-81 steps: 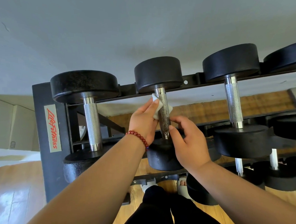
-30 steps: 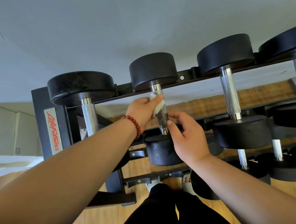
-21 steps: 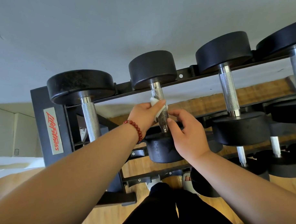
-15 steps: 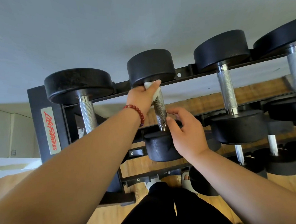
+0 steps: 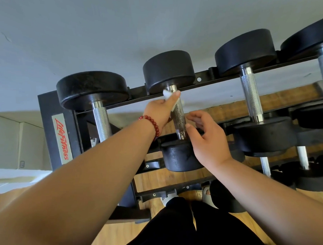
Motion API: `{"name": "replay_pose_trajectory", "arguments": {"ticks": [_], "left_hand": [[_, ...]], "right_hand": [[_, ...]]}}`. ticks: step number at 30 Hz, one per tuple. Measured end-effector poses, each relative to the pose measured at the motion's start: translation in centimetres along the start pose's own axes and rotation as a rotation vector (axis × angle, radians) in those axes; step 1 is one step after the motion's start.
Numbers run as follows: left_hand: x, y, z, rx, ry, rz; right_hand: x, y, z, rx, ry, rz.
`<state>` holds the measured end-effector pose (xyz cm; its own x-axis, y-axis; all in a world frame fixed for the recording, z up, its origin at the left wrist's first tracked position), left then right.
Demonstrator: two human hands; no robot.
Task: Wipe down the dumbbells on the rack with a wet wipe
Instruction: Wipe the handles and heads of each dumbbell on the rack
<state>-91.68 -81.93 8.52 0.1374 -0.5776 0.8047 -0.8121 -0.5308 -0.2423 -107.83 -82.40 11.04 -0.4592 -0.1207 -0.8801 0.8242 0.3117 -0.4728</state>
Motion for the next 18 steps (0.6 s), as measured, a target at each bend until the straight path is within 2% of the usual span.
{"name": "replay_pose_trajectory", "arguments": {"ticks": [3, 6, 10, 14, 18], "left_hand": [[-1.4, -0.1, -0.8, -0.069, 0.018, 0.211], [-1.3, -0.3, -0.9, -0.052, 0.051, 0.26], [-0.1, 0.0, -0.3, -0.026, 0.045, 0.093], [-2.3, 1.2, -1.4, -0.135, -0.086, -0.086], [-3.6, 1.0, -1.7, -0.117, -0.105, -0.027]], "right_hand": [[0.2, 0.0, 0.1, 0.002, -0.006, 0.019], [0.3, 0.1, 0.2, -0.009, -0.011, 0.022], [0.4, 0.2, 0.3, -0.009, -0.005, 0.024], [0.4, 0.0, 0.2, 0.005, -0.026, 0.008], [0.5, -0.1, 0.2, 0.0, -0.028, -0.012]]}}
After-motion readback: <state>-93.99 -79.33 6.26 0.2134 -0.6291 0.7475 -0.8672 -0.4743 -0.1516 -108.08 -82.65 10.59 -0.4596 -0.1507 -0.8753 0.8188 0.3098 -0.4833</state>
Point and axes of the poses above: each hand's wrist, its own z-axis towards the middle knuckle, its own y-axis out of the palm, x = y × z, the point moved 6 cm from there along z, towards the middle knuckle, and after that the axes turned 8 degrees about x, right-handed, at the moved point
